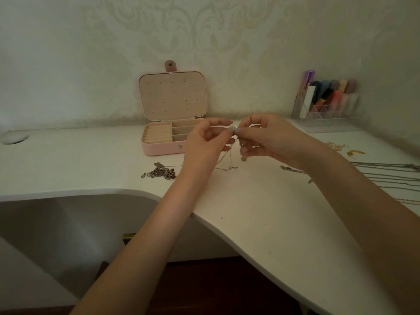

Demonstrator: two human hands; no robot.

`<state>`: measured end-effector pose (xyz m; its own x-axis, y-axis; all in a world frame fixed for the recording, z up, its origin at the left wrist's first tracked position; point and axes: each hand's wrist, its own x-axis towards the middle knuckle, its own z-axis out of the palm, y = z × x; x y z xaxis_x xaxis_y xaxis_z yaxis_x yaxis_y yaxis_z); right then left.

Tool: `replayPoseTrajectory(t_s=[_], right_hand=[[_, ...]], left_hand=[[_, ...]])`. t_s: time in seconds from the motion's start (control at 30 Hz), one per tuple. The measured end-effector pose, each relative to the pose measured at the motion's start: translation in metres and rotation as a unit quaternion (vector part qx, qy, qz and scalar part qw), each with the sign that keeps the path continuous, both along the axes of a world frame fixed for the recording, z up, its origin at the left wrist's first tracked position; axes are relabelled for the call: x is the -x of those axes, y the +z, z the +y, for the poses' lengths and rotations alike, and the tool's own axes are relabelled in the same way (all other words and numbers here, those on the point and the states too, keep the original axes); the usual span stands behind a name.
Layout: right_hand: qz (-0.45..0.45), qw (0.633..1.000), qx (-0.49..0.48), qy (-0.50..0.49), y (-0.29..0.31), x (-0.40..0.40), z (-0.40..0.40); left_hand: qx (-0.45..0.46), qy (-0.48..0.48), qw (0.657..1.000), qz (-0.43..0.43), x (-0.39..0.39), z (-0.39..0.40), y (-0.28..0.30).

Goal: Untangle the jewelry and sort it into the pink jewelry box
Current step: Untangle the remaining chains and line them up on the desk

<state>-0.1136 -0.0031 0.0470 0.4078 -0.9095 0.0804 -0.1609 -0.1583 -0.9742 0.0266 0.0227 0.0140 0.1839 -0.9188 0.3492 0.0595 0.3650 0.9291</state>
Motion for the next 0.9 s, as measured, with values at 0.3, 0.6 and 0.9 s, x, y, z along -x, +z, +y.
replayPoseTrajectory(t_s=[0.3,0.6,0.9], right_hand=[[0.050,0.998,-0.029,0.018,-0.003,0.005,-0.003],[0.141,0.986,0.088,-0.010,0.003,0.004,-0.002],[0.174,0.981,0.090,0.014,0.005,0.014,-0.005]], left_hand=[[0.007,-0.005,1.000,0.005,-0.003,0.000,-0.001],[0.009,0.005,1.000,0.005,-0.003,0.002,0.000],[0.021,0.049,0.998,0.023,-0.006,0.001,-0.001]])
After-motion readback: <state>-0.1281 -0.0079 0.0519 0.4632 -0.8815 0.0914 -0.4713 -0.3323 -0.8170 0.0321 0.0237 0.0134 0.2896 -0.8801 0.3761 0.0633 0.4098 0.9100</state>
